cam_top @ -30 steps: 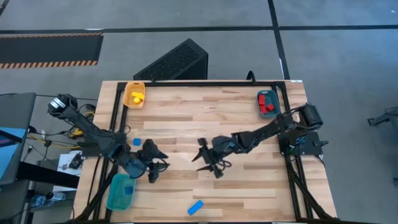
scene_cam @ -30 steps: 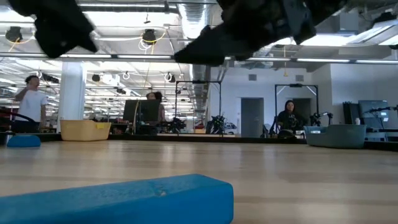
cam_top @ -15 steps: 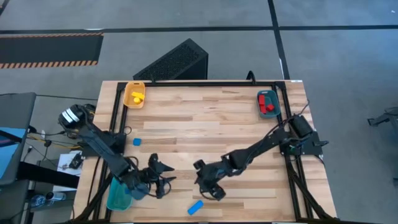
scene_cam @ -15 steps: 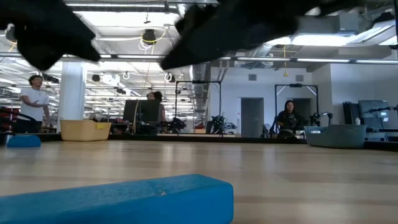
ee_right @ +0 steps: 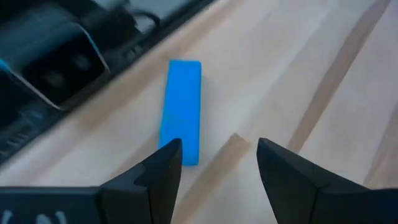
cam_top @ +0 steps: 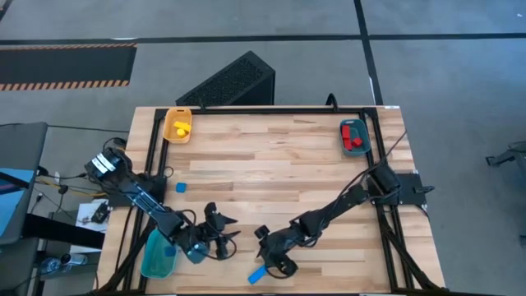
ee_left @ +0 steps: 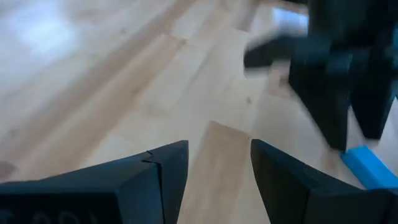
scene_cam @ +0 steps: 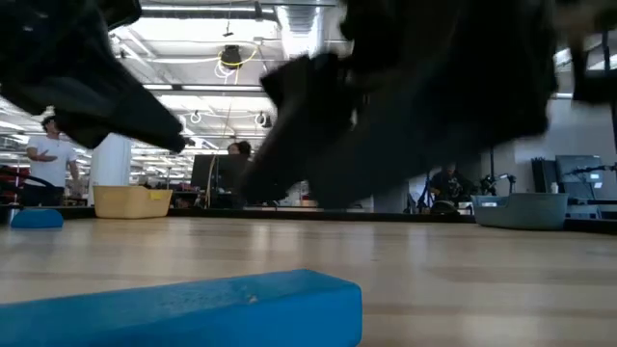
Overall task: Sort & place blocks by color
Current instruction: Put the bottom blue block into the green bin
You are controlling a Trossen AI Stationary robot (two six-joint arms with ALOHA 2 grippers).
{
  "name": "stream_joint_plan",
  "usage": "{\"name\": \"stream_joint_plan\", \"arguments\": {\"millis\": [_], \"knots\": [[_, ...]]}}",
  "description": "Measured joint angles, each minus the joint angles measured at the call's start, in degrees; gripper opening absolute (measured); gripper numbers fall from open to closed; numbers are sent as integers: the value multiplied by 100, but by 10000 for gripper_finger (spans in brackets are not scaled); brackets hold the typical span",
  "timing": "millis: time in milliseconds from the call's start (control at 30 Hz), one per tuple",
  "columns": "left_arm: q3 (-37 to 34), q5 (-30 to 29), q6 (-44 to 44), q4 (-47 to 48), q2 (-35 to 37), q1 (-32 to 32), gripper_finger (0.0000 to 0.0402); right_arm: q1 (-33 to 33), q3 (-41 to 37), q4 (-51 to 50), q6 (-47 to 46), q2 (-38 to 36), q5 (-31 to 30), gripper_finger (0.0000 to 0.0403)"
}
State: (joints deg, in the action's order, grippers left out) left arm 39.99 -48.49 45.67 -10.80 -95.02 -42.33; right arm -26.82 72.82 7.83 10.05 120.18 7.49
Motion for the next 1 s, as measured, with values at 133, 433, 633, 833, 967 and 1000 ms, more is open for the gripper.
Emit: {"name": "stream_joint_plan", "arguments": {"millis": [133, 433, 633, 833, 967, 1000], "knots": [[2, -87, -209, -7, 11, 194, 161, -7, 13, 374, 35, 350, 84, 230], [2, 180, 88, 4, 11, 274, 161, -136, 12, 140, -495, 336, -411, 230], [2, 181, 107, 58, 11, 232, 161, -59, -27, -802, -472, 10, -1741, 230], [2, 221, 123, 123, 11, 180, 161, -50, 0, -1067, -61, -583, -2456, 220], [2, 221, 133, 129, 11, 147, 161, -67, -9, -1116, -58, -790, -2391, 215], [2, 221, 134, 129, 11, 144, 161, -69, -9, -1099, -42, -820, -2362, 215]]}}
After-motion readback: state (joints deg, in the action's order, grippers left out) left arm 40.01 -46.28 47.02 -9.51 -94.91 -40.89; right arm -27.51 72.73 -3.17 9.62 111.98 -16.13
